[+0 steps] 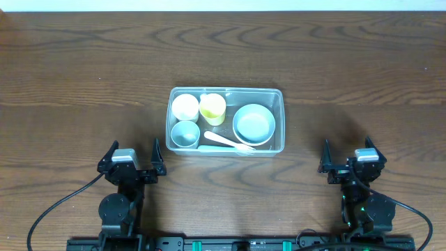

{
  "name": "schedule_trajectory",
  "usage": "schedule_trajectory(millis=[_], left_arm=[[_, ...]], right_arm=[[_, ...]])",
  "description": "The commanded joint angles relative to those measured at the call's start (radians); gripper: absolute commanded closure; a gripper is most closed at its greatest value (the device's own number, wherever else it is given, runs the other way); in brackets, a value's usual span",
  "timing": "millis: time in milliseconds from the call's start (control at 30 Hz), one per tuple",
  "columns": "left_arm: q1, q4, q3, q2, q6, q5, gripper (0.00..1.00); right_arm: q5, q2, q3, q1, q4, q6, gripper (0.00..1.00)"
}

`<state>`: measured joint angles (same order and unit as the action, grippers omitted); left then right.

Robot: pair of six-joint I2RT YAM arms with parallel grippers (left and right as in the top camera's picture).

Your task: Pack container

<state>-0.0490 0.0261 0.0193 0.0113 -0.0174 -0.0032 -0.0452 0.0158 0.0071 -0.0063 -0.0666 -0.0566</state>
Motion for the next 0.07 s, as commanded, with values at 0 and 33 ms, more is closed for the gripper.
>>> schedule_trajectory(millis=[0, 33], left_arm=[[0.005, 0.046, -0.015, 0.001, 0.021, -0.016, 0.02], [0.005, 0.046, -0.015, 0.001, 0.021, -0.016, 0.02]], right_arm=[[0.004, -0.003, -0.002, 0.007, -0.005, -0.012, 0.01], [0.004, -0.003, -0.002, 0.007, -0.005, -0.012, 0.01]])
